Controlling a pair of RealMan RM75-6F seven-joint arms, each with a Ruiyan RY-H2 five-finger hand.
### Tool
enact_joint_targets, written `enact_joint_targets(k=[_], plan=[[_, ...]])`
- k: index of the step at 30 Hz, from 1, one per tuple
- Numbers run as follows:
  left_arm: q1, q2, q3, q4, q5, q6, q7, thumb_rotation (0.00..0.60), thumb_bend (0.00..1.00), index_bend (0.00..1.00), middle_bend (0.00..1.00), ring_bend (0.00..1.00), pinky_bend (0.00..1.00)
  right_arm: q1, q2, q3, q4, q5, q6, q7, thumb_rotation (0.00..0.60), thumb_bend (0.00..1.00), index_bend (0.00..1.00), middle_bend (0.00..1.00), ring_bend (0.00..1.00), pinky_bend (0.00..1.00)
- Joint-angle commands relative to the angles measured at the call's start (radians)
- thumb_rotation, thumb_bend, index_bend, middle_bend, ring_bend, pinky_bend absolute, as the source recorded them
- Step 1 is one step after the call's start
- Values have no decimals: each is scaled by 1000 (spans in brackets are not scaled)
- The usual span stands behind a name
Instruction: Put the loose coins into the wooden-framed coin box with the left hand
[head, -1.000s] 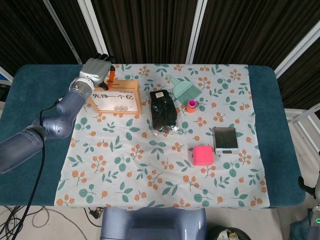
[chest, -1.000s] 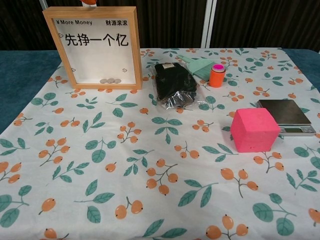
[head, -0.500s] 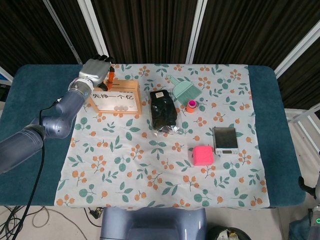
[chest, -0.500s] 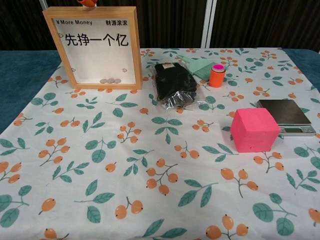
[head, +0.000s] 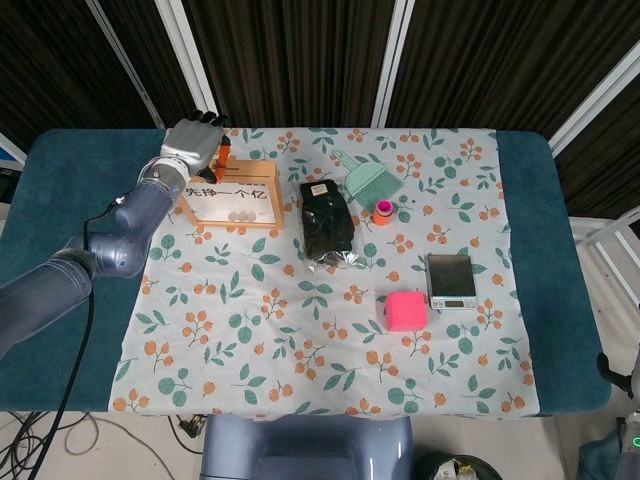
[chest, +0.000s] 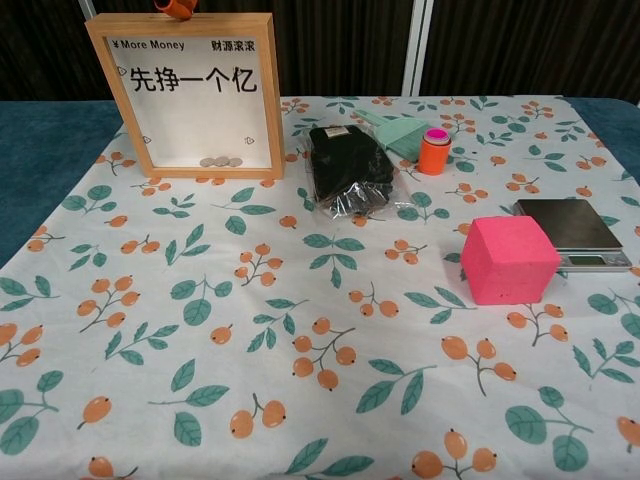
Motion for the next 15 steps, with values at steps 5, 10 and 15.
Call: enact_joint_targets(k=[5, 10, 15], plan=[[-14, 5, 21, -6, -13, -1, -5, 600, 444, 560, 46, 0, 0, -1, 0, 0, 0, 0, 1, 0, 600, 394, 89, 26, 0, 0], [-22, 10, 32, -14, -20, 8, -5, 600, 374, 533, 42, 0, 0, 0, 0, -1, 0, -2, 3, -2, 600, 394, 90, 26, 0, 0], [-33, 14, 48, -23, -30, 20, 0, 600, 333, 517, 41, 0, 0, 0, -1, -1, -1, 1, 3, -5, 600, 395, 90, 26, 0, 0]])
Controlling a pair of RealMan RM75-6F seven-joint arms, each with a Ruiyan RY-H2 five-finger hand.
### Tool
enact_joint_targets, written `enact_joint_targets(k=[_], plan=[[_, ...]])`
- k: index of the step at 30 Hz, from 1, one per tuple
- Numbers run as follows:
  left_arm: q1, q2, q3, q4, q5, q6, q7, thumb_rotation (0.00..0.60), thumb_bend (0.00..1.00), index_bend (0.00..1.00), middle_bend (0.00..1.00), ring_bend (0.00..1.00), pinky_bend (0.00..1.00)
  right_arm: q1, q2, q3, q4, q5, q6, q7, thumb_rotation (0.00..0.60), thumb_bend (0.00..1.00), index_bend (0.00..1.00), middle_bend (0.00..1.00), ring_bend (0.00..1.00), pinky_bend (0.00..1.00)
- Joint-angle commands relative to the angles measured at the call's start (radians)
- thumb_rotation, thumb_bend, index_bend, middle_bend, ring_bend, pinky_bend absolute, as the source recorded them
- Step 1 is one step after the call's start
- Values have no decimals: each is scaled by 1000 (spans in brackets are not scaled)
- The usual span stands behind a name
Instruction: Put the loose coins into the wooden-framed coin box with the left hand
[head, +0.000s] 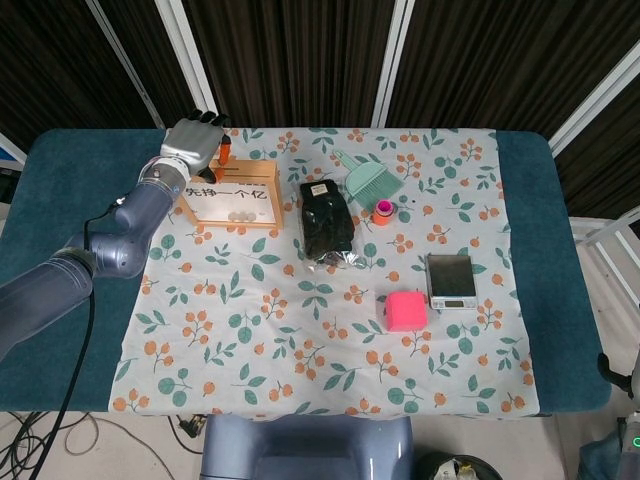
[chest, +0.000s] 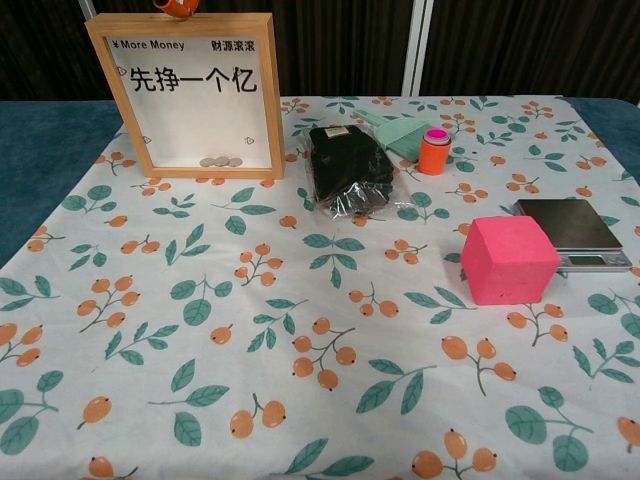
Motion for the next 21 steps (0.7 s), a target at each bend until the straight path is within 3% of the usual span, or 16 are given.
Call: enact_joint_targets(k=[1, 9, 16, 21], plan=[[-6, 2, 7, -5, -4, 9, 5, 600, 333, 516, 41, 0, 0, 0, 1, 0, -1, 2, -1, -1, 600, 395, 89, 26, 0, 0], [-19, 13, 16, -30, -24, 29, 9, 600, 333, 508, 41, 0, 0, 0, 1, 2, -3, 7, 3, -5, 600, 395, 89, 26, 0, 0], [11, 130, -81, -196, 68, 176, -46, 600, 336, 513, 43, 0, 0, 0, 3, 5, -4, 13, 2, -4, 600, 395, 89, 26, 0, 0], [97, 274, -149, -407, 190, 325, -118, 600, 336, 455, 39, 0, 0, 1, 4, 6, 1, 7, 2, 0, 600, 394, 89, 26, 0, 0]])
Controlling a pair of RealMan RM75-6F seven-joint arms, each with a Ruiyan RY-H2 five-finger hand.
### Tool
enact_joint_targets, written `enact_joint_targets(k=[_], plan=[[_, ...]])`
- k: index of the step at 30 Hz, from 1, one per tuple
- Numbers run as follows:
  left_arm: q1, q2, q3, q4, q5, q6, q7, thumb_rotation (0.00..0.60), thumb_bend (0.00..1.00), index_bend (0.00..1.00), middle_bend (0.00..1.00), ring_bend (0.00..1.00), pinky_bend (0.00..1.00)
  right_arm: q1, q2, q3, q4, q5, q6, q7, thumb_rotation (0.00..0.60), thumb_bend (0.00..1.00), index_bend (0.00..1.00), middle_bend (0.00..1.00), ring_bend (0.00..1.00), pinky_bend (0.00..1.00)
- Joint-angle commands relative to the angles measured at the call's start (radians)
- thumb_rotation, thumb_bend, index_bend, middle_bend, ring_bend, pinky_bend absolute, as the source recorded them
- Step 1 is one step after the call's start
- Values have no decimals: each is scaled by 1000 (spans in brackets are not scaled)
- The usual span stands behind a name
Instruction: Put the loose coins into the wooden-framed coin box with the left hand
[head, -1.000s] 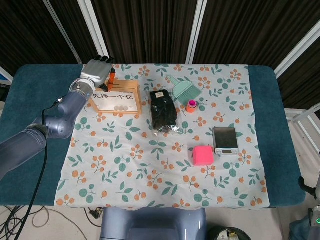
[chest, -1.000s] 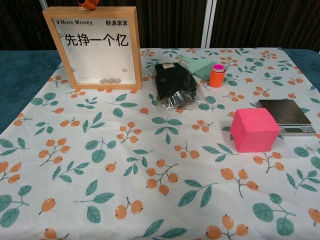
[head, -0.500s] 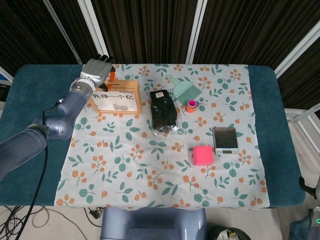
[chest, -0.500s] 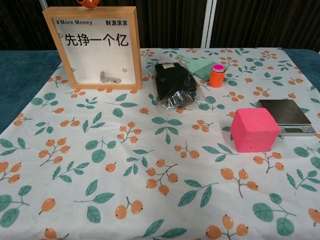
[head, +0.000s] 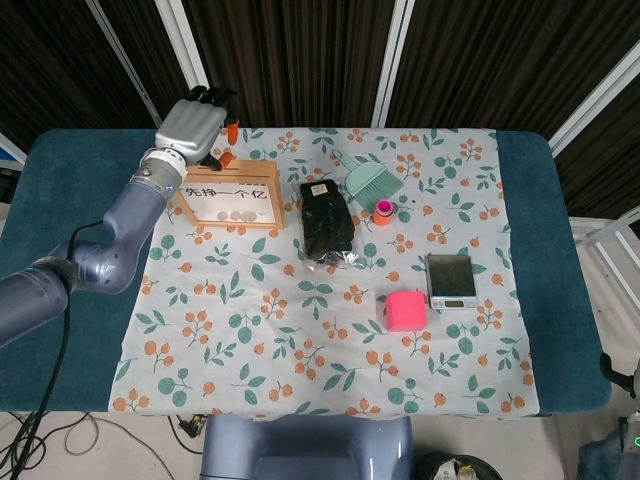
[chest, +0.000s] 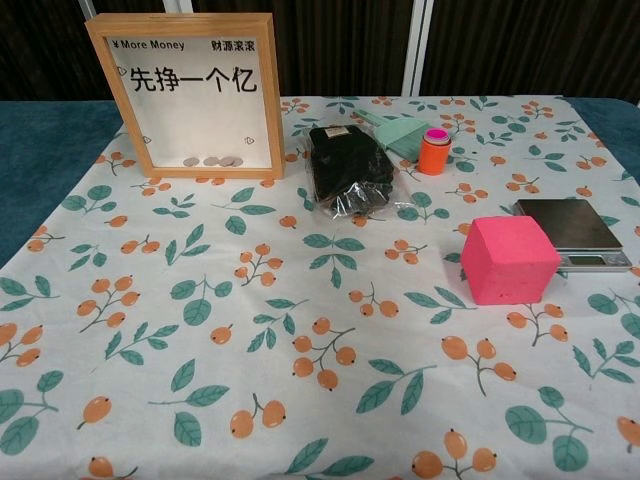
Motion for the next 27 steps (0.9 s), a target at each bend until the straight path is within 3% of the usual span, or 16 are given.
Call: enact_joint_targets(k=[1, 6, 11, 17, 22, 27], plan=[[93, 140, -65, -191, 115, 150, -72, 600, 336, 436, 36, 0, 0, 0, 1, -1, 3, -6, -1, 4, 600, 394, 89, 26, 0, 0], [286, 312, -23, -484, 264, 366, -108, 600, 337, 344, 18, 0, 0, 1, 7, -11, 18, -80, -12, 46, 600, 395, 90, 26, 0, 0], [513, 359, 68, -640, 444, 588, -158, 600, 336, 284, 21, 0, 0, 3, 7, -43, 69, -237, -8, 108, 600, 394, 89, 26, 0, 0], [758, 284, 155, -582, 678, 759, -266, 600, 336, 273, 5, 0, 0, 5, 3, -94, 166, -448, 9, 188, 600, 394, 89, 26, 0, 0], [893, 196, 194, -512, 788, 817, -327, 600, 336, 265, 0, 0, 0, 21, 8, -131, 226, -570, 3, 212, 600, 394, 89, 26, 0, 0], [988, 119, 202, -441, 840, 872, -285, 600, 336, 257, 0, 0, 0, 31, 9, -147, 250, -622, -3, 200, 600, 394, 89, 26, 0, 0]])
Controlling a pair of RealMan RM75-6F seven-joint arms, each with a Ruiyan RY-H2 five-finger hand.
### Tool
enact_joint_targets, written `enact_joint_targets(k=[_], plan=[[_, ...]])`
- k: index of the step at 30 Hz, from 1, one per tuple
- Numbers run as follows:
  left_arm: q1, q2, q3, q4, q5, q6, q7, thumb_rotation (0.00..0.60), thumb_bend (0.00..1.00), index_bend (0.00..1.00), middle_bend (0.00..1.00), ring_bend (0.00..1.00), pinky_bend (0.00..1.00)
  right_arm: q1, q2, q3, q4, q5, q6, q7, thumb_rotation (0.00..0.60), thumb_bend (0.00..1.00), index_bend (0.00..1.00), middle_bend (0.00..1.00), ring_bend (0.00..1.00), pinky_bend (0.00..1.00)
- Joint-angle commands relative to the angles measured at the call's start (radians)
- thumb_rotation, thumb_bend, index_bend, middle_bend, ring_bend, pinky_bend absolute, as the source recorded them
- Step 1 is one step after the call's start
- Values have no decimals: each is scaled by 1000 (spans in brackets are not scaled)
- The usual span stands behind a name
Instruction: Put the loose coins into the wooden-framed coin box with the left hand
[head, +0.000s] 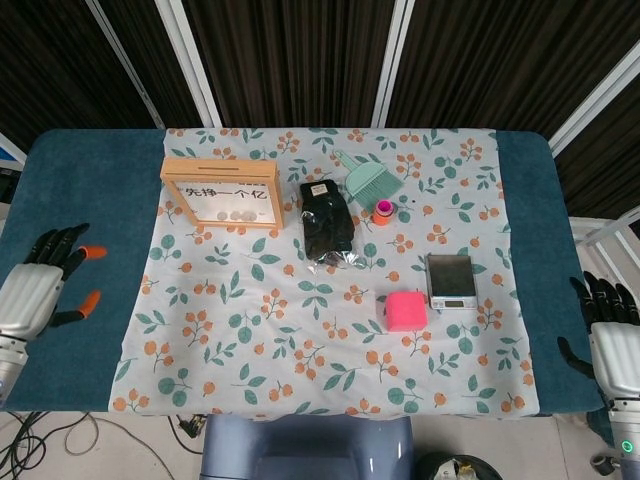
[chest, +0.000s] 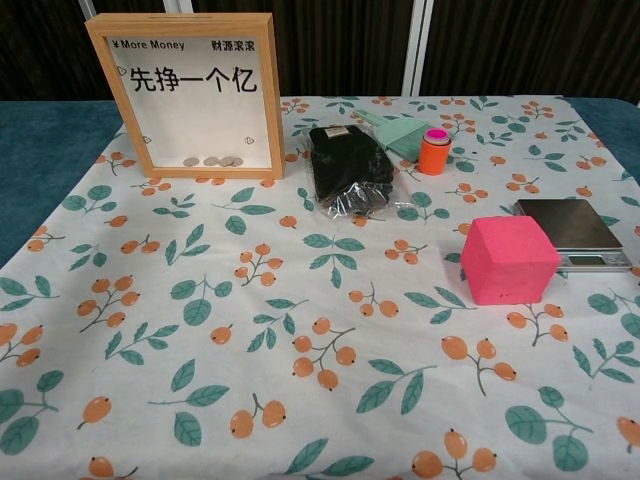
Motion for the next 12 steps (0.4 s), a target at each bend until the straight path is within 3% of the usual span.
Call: enact_joint_targets(k=[1, 12], plan=[[68, -60, 9, 56, 28, 52, 33, 600, 336, 255, 0, 0, 0, 8, 1, -12, 12, -24, -2, -1, 600, 394, 90, 26, 0, 0], [186, -168, -42, 167, 68, 112, 58, 600, 337, 244, 0, 0, 0, 7, -9, -14, 44, -75, 29, 18, 600, 395, 89, 26, 0, 0]])
